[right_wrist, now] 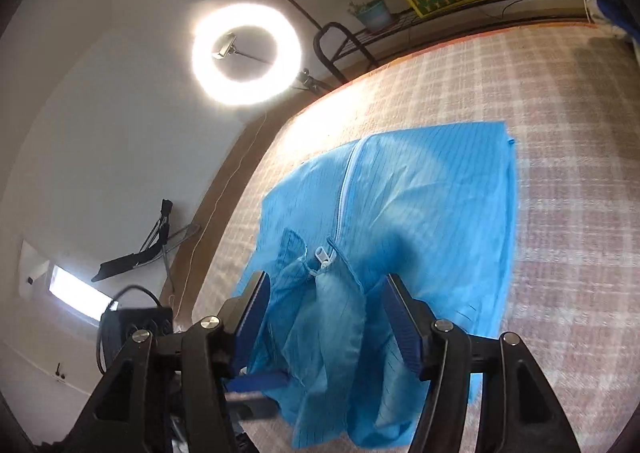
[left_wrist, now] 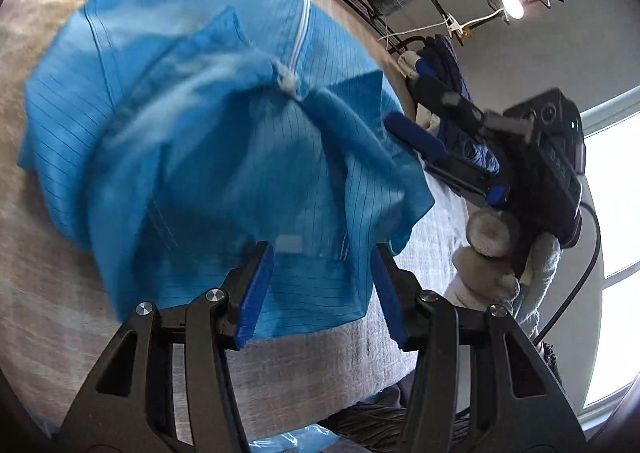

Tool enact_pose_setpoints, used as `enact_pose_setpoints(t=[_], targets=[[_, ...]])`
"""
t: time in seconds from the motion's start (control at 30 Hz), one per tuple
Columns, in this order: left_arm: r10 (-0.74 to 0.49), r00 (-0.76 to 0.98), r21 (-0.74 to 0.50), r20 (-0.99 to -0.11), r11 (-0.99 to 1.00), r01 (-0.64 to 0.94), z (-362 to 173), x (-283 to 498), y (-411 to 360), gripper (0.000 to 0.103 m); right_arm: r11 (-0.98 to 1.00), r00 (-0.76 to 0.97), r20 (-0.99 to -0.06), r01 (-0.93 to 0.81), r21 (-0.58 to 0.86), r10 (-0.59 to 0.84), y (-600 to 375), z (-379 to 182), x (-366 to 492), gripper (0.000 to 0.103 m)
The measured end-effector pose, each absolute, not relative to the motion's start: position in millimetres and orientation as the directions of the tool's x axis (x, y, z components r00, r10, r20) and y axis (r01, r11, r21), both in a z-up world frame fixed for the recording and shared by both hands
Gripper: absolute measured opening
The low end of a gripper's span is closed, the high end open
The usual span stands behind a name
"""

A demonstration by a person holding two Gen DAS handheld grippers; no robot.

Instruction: Fold large clothes

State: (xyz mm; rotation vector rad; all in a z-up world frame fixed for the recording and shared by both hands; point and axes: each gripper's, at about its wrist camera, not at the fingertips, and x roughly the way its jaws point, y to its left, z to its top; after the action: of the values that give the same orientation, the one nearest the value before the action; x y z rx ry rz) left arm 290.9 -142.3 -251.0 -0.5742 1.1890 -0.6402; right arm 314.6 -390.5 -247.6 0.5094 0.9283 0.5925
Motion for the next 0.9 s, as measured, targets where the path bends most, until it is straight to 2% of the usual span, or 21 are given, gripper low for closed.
enact_pose_setpoints(t=[0.23,0.27,0.3,0.33,0.4,0.53,0.7,0.87,0.9], targets=[[-0.735,0.248,-0.722,-0.631,0.674,0.159,-259,289,-158,0.051,0.730,0.441,-0.594,-0.264,0.631,0.673,-388,-260,328,0.031],[-0.733,0.254,-0.718,-0.631,0.676,0.167,-257,289,-160,0.050,0.724,0.439,-0.590,-0.261,0.638,0.678,-388,-261,330,0.024],[-0.728,0.265,-0.708,-0.632,0.681,0.184,-255,288,-164,0.039,0.728,0.439,-0.594,-0.256,0.636,0.674,-388,-262,331,0.015],[-0.714,0.279,-0.685,-0.642,0.698,0.209,-253,286,-169,0.018,0.733,0.440,-0.599,-0.253,0.631,0.668,-388,-263,332,0.011],[-0.700,0.285,-0.656,-0.654,0.714,0.247,-250,285,-177,0.005,0.741,0.448,-0.606,-0.240,0.627,0.657,-389,-266,333,0.002],[-0.699,0.318,-0.636,-0.640,0.715,0.291,-243,278,-182,0.000,0.757,0.478,-0.606,-0.231,0.612,0.636,-393,-263,331,0.000],[-0.689,0.354,-0.598,-0.632,0.725,0.342,-235,267,-179,0.000,0.808,0.538,-0.635,-0.164,0.566,0.554,-407,-260,331,0.000],[-0.672,0.339,-0.573,-0.659,0.740,0.352,-240,263,-181,0.000,0.838,0.540,-0.660,-0.180,0.515,0.522,-396,-261,331,0.000],[-0.681,0.317,-0.588,-0.660,0.731,0.347,-240,265,-182,0.000,0.846,0.534,-0.673,-0.182,0.500,0.512,-393,-257,331,0.003]])
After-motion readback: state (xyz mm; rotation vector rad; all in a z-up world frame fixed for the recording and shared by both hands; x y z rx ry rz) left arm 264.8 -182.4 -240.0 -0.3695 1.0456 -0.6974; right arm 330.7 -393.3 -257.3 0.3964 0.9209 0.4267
